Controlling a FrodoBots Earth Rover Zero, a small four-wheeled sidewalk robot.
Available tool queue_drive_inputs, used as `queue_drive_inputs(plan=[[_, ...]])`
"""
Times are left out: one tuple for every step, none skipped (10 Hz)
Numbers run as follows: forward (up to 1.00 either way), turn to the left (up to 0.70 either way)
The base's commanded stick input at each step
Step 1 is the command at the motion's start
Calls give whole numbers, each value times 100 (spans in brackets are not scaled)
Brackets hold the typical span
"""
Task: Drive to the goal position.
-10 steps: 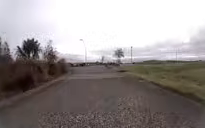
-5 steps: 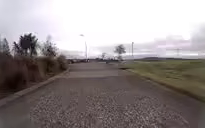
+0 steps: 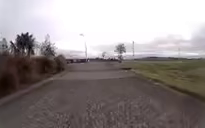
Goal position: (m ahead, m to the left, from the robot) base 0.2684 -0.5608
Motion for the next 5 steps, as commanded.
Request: queue_drive_inputs(plan=[[100, 0], [100, 0], [100, 0], [100, 0], [100, 0]])
